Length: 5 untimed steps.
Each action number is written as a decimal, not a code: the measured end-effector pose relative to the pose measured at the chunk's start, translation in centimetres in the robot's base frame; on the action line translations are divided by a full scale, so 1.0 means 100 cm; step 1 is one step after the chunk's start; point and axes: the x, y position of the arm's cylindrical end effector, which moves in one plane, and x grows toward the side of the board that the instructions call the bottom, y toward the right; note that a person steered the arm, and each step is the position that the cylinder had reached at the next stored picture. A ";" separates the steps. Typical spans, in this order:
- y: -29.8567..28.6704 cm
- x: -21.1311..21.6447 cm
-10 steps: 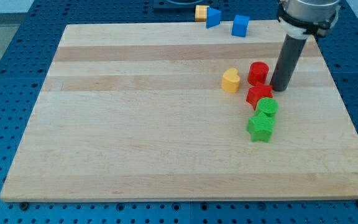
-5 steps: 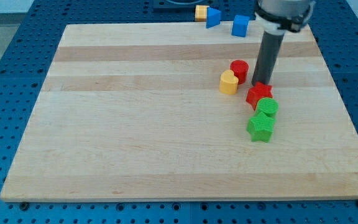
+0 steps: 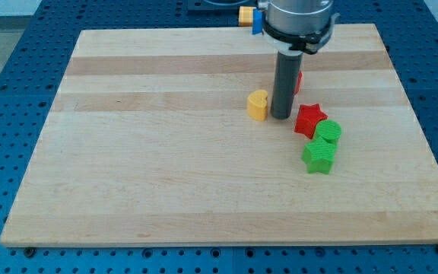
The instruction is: Move the red circle below the blue triangle
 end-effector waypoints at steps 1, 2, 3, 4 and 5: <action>0.011 -0.028; -0.007 -0.061; -0.015 -0.066; 0.001 -0.029; 0.019 -0.049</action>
